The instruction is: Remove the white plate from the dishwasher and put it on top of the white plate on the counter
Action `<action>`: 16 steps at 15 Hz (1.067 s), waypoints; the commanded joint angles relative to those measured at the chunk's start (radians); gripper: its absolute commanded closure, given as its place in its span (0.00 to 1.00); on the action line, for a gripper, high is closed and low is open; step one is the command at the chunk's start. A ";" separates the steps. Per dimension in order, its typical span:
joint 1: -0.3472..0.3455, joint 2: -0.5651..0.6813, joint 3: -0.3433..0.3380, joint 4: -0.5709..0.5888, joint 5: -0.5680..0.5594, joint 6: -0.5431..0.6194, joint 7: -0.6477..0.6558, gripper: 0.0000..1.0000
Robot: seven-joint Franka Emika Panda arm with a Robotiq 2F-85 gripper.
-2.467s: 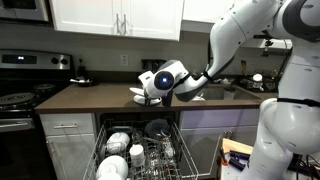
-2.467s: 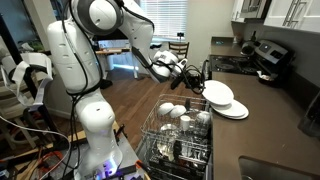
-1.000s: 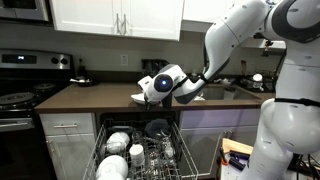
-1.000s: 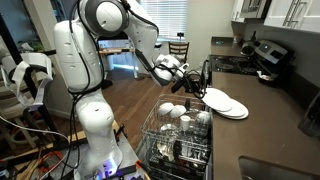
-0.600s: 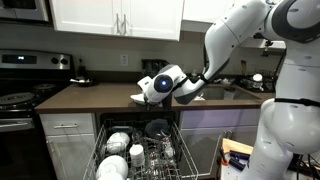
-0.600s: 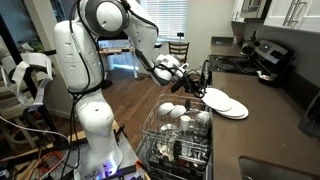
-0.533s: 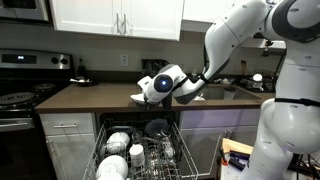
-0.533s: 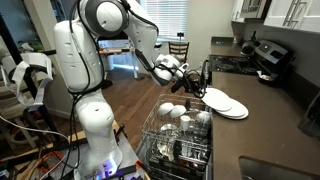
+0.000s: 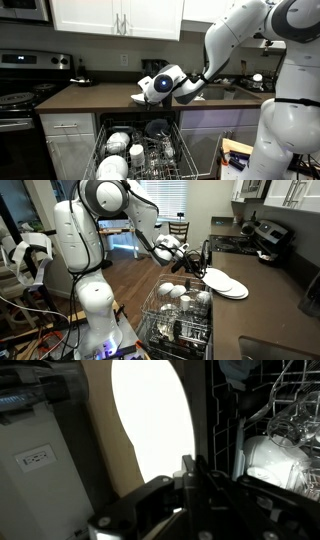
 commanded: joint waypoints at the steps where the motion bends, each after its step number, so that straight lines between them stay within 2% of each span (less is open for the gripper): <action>1: -0.013 0.000 -0.001 0.012 0.010 -0.021 -0.032 0.99; 6: -0.020 0.004 -0.014 0.020 -0.001 -0.022 -0.054 0.99; 8: -0.023 0.007 -0.016 0.023 0.031 -0.005 -0.054 0.99; 9: -0.020 0.002 -0.011 0.003 0.006 -0.005 -0.016 0.95; 16: -0.024 0.004 -0.015 0.015 -0.014 -0.013 -0.026 0.98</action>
